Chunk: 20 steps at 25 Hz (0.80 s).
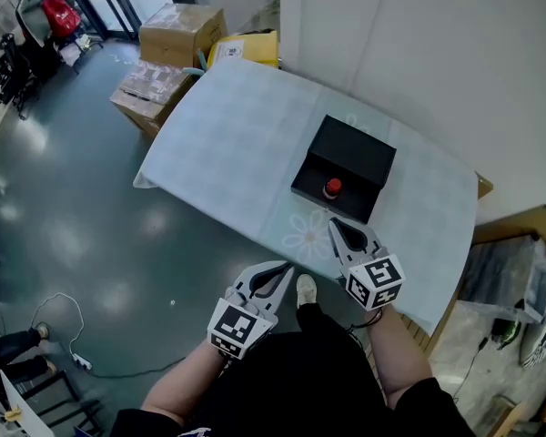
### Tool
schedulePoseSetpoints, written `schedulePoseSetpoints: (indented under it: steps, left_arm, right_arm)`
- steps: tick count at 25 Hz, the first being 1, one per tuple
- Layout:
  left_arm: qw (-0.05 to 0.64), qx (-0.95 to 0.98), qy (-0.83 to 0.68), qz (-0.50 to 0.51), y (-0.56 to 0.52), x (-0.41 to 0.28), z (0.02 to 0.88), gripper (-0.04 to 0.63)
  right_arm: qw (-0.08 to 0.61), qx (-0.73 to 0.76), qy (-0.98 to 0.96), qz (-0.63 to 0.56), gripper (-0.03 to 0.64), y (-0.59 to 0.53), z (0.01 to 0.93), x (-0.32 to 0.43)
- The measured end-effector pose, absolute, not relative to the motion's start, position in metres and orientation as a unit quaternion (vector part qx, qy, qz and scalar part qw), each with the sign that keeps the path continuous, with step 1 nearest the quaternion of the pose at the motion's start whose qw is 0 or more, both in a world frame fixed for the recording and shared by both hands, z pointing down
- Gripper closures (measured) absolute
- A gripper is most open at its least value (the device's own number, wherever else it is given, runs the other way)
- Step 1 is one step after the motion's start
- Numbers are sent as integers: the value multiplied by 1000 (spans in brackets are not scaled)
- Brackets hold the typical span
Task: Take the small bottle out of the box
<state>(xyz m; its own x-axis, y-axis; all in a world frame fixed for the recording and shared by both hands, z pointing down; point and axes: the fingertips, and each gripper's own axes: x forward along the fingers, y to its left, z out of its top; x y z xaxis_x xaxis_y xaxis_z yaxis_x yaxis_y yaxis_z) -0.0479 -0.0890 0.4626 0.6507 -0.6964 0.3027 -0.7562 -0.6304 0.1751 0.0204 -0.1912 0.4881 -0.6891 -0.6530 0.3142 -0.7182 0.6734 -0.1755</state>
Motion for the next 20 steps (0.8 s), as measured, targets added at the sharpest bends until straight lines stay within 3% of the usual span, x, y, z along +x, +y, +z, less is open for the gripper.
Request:
schedulePoseSetpoints:
  steps: [16,20]
  left_arm:
    - [193,879,-420,113,-142,-33,494,566]
    - [204,875,-424,117,-149,-31,502,567]
  right_arm:
    - [151,383,-896,167,591,-267,538,46]
    - [164,381,-894,168,554,-279,551,50]
